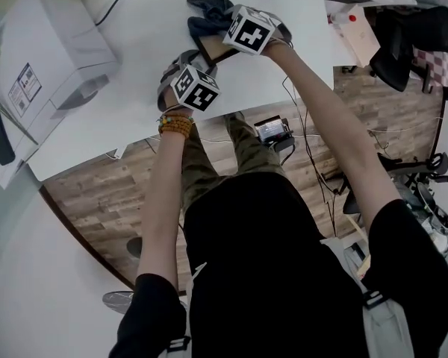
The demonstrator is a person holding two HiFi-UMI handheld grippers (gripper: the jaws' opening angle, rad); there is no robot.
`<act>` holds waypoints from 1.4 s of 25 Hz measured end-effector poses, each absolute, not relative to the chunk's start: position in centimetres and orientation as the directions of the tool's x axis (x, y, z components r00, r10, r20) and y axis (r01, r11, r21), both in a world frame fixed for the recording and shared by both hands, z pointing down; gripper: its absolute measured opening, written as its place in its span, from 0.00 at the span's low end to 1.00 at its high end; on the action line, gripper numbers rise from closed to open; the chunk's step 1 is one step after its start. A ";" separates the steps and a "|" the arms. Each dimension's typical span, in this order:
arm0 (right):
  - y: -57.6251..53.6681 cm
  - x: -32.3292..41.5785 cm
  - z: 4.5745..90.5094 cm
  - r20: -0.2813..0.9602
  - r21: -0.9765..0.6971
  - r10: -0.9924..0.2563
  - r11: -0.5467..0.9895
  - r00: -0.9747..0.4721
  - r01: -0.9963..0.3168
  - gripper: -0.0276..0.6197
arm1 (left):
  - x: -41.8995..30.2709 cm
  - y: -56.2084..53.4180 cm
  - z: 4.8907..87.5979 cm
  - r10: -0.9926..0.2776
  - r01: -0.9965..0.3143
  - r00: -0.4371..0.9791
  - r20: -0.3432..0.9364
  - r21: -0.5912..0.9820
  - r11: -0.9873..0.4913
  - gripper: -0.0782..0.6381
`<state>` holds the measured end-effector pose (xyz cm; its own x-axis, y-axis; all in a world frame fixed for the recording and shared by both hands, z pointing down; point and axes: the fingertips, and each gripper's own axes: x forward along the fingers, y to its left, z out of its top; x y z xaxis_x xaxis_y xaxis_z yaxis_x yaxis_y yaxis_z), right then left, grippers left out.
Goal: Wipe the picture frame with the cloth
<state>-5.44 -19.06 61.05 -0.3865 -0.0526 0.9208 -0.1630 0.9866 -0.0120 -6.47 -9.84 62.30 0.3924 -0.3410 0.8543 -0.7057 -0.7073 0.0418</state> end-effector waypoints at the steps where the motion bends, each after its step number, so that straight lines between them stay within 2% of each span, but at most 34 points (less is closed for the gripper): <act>1: -18.1 -6.7 60.9 0.915 -0.020 -0.042 0.989 -0.401 -0.148 0.19 | -6.4 -9.8 62.3 -0.339 -0.706 0.389 0.857 0.041 -0.707 0.45; 4: -15.4 -9.5 60.9 0.899 -0.069 0.007 0.990 -0.439 -0.125 0.18 | -6.3 -9.8 62.4 -0.328 -0.706 0.384 0.863 0.046 -0.707 0.45; 7: -14.7 -9.8 60.0 0.815 -0.255 0.106 0.948 -0.569 -0.189 0.19 | -6.4 -9.7 62.5 -0.319 -0.710 0.379 0.869 0.052 -0.703 0.44; 8: -15.3 -9.2 58.9 0.767 -0.312 0.099 0.921 -0.634 -0.233 0.19 | -6.4 -9.6 62.5 -0.316 -0.710 0.377 0.870 0.053 -0.702 0.44; 10: -18.2 -6.2 56.8 0.739 -0.272 -0.035 0.898 -0.673 -0.346 0.19 | -6.3 -9.7 62.4 -0.315 -0.709 0.376 0.872 0.053 -0.703 0.44; 12: -20.6 -2.0 56.8 0.806 -0.078 -0.175 0.915 -0.566 -0.395 0.19 | -6.2 -9.8 62.3 -0.319 -0.710 0.377 0.869 0.050 -0.703 0.44; 15: -20.3 0.5 60.1 0.897 0.107 -0.224 0.946 -0.382 -0.305 0.19 | -6.5 -9.7 62.5 -0.326 -0.716 0.374 0.868 0.047 -0.696 0.44; 21: -17.9 -2.4 62.1 0.920 0.117 -0.227 0.938 -0.321 -0.327 0.18 | -6.4 -9.8 62.4 -0.325 -0.719 0.369 0.870 0.046 -0.694 0.45; 25: -16.5 -4.0 61.6 0.903 0.019 -0.185 0.919 -0.388 -0.394 0.18 | -6.6 -9.7 62.5 -0.330 -0.726 0.363 0.872 0.043 -0.686 0.45; 30: -13.0 -7.2 61.3 0.873 -0.136 -0.063 0.921 -0.484 -0.365 0.18 | -6.5 -9.8 62.3 -0.319 -0.724 0.356 0.878 0.043 -0.688 0.45; 33: -12.2 -7.4 60.2 0.768 -0.397 0.067 0.831 -0.636 -0.391 0.19 | -6.3 -9.7 62.3 -0.314 -0.736 0.348 0.883 0.050 -0.675 0.45; 35: -13.2 -5.8 58.0 0.687 -0.488 0.039 0.764 -0.725 -0.422 0.19 | -6.3 -9.6 62.3 -0.311 -0.738 0.346 0.885 0.052 -0.673 0.45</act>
